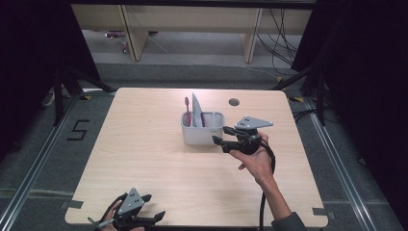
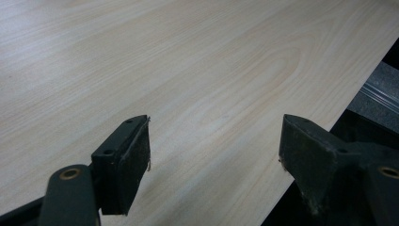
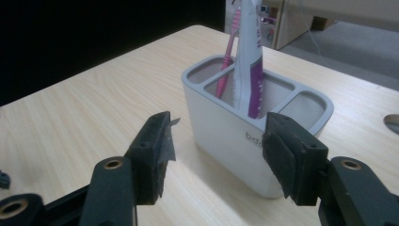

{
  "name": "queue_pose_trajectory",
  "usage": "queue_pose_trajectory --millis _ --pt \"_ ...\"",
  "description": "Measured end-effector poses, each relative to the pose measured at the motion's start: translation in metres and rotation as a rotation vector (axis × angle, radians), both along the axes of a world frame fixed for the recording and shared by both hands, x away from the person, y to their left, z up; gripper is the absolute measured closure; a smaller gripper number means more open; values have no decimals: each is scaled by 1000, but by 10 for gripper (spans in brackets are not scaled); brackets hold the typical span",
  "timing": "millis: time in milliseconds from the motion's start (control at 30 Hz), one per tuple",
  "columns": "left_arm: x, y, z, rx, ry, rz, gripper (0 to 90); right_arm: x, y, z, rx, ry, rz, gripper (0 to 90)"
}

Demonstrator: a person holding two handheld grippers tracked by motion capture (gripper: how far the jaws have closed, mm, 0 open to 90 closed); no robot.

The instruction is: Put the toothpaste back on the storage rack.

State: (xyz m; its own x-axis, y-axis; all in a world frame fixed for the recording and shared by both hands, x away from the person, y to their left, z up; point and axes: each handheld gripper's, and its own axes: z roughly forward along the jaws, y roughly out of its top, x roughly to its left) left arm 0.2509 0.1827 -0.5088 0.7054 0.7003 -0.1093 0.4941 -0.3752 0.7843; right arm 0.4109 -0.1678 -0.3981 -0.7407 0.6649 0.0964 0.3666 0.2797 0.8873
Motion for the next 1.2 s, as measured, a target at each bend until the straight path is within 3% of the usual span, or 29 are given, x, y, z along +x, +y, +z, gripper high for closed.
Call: queue_pose_trajectory --millis 33,67,100,133,200,233,267,300,433,467,500,600,633,733,900,933,1000,1033,1133,1200 --pt "0 0 0 0 0 0 248 -2 0 -1 21 22 -11 431" --pt "0 0 0 1 0 0 248 -2 -1 -1 8 0 -6 431" --pt "0 -1 -1 -20 0 7 248 -3 -1 -1 1 10 -8 429" --pt "0 0 0 -1 1 -6 248 -4 -1 -1 -9 4 -10 429" --pt "0 0 0 -1 1 -3 248 -6 -1 -3 -3 15 -2 428" --pt "0 0 0 -1 0 -1 248 -10 0 -4 4 41 -12 428" --pt "0 -2 -1 -27 -1 11 247 -11 1 -5 0 35 -14 428" --pt "0 -2 -1 -23 1 15 248 -10 0 -7 -11 14 -4 428" --pt "0 -1 0 -23 0 7 248 -13 2 -10 -15 32 21 426" --pt "0 -1 0 -26 -1 10 248 -15 1 -10 -32 11 8 426" --pt "0 1 0 -6 2 1 248 -16 3 -11 -11 32 11 426" --pt "0 1 0 -6 2 0 248 -19 1 -13 -32 20 20 425" --pt "0 1 0 -7 2 1 248 -21 3 -14 -13 41 18 423" --pt "0 1 0 -9 2 4 247 -25 1 -15 -34 33 22 418" --pt "0 1 0 -11 3 10 248 -30 -1 -18 -29 28 40 411" --pt "0 2 0 0 1 9 248 -33 -2 -18 -33 48 24 411" --pt "-1 1 0 -10 3 12 248 -34 -4 -20 -32 32 37 411" --pt "-1 1 0 -12 2 13 248 -37 -3 -20 -18 57 28 410" --pt "0 2 0 4 -3 11 248 -40 -6 -21 -18 61 26 409" --pt "0 2 1 0 0 6 248 -42 -8 -23 -44 35 25 403"
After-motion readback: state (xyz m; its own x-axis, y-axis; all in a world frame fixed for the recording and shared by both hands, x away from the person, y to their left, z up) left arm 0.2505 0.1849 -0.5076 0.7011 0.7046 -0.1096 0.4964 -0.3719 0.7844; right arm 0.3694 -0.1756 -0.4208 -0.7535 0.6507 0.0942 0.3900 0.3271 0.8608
